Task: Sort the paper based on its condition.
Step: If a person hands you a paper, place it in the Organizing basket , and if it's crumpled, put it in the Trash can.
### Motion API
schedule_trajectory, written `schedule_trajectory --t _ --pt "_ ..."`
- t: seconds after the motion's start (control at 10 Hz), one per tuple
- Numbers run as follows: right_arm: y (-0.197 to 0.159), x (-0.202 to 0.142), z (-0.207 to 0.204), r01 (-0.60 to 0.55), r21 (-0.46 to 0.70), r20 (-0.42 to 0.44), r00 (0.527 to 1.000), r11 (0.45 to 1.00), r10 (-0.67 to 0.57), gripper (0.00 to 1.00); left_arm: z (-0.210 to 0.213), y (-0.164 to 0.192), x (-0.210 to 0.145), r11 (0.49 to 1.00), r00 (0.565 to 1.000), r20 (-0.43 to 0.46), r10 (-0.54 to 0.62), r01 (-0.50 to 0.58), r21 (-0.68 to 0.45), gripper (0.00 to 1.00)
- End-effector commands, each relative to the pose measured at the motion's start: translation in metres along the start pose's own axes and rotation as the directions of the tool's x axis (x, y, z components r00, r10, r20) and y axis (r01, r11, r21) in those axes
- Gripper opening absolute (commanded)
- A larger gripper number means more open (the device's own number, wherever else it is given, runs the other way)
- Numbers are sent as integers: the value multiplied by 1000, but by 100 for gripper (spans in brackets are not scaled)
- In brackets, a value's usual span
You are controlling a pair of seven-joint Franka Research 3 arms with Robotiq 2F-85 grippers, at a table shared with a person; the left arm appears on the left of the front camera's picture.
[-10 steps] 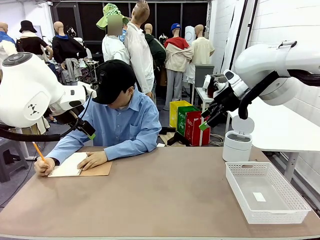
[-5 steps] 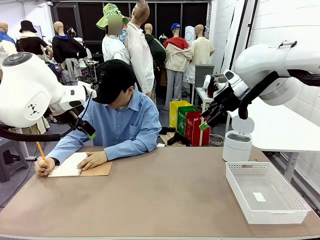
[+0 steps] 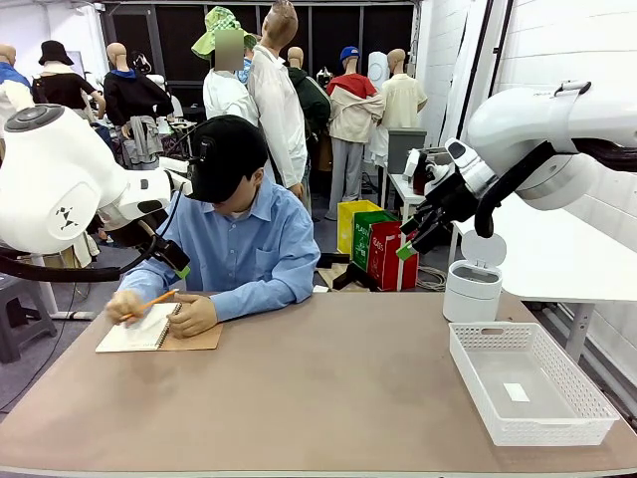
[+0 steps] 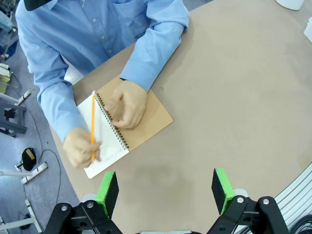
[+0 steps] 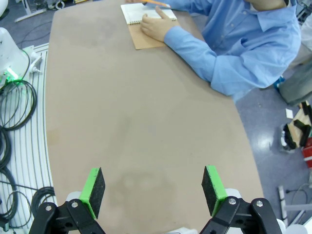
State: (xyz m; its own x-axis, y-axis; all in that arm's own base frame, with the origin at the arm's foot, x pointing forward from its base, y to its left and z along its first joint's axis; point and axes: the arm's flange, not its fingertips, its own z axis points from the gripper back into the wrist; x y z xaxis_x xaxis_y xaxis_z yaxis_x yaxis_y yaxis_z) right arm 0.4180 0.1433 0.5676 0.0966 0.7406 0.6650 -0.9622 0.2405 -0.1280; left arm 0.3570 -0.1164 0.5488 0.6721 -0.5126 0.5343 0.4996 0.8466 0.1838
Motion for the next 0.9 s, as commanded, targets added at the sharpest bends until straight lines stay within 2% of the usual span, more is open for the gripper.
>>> schedule_trajectory --t 0.0,0.8 --pt "0 0 0 7 10 14 1000 1000 -8 100 0 0 0 1000 1000 1 2 -2 -3 100" --pt "0 0 0 7 10 14 1000 1000 -8 100 0 0 0 1000 1000 1 2 -2 -3 100"
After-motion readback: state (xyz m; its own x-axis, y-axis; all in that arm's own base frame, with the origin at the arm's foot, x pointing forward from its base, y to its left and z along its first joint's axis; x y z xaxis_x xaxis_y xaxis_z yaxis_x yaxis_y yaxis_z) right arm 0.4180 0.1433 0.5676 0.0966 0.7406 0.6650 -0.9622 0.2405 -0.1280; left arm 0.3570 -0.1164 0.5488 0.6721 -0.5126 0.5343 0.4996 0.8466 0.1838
